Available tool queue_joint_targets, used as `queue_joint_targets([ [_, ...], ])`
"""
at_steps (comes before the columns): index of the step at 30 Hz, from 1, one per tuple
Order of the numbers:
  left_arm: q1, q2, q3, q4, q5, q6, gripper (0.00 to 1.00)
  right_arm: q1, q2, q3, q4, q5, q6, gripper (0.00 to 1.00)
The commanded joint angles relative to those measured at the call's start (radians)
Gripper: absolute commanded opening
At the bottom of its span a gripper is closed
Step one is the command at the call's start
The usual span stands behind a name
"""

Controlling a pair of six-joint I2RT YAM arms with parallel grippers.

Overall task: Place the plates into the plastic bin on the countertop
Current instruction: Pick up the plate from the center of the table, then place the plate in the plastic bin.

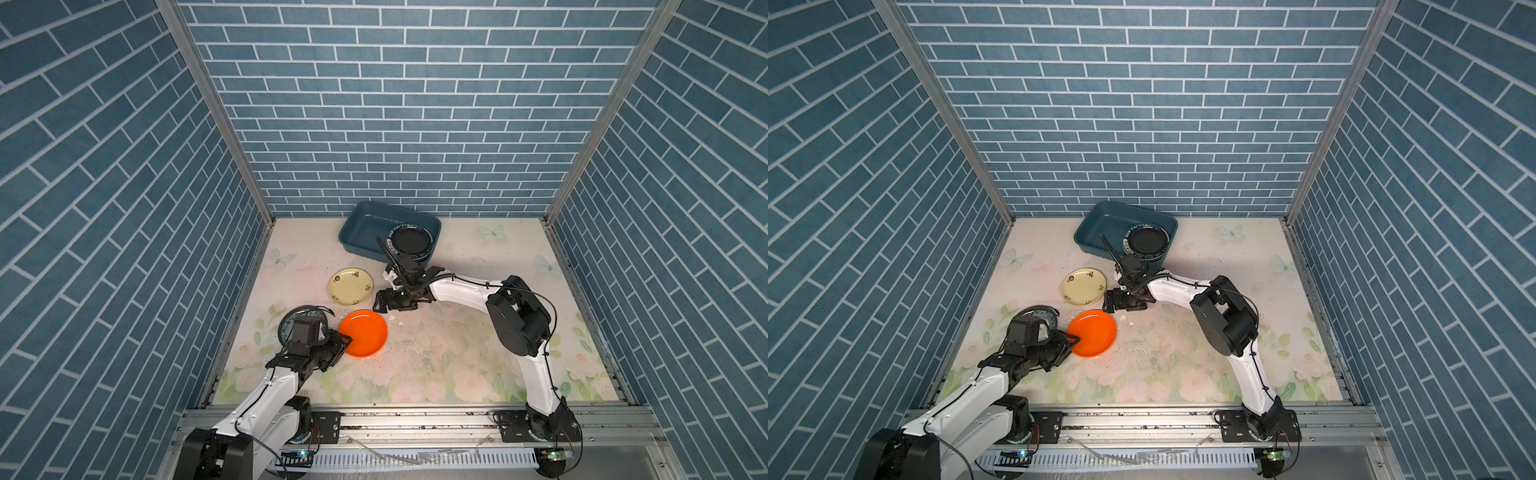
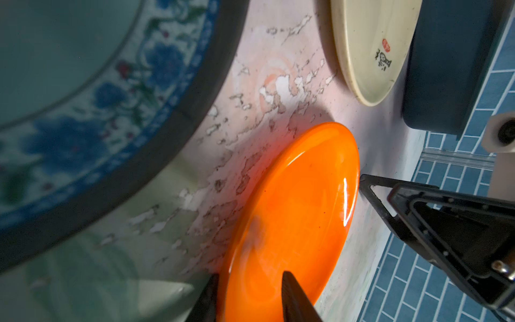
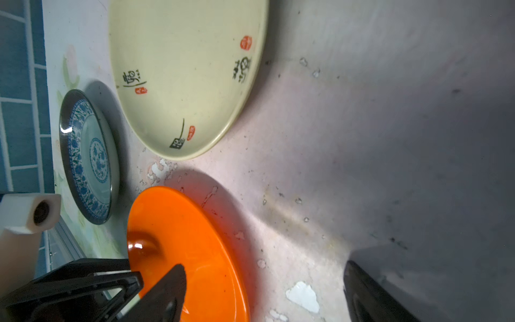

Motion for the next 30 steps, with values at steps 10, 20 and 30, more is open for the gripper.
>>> queue_joint_targets([
  [10, 0.006, 0.11, 0.024, 0.13, 0.028, -0.016, 0.15, 0.019, 0.055, 0.047, -0.038, -0.094, -0.016, 0.87],
  [20, 0.006, 0.148, 0.097, 0.092, 0.05, 0.015, 0.0, 0.015, -0.065, -0.012, -0.027, 0.042, -0.062, 0.85],
  [30, 0.006, 0.065, 0.318, -0.17, 0.025, 0.079, 0.0, -0.082, -0.314, 0.063, -0.099, 0.186, -0.173, 0.86],
])
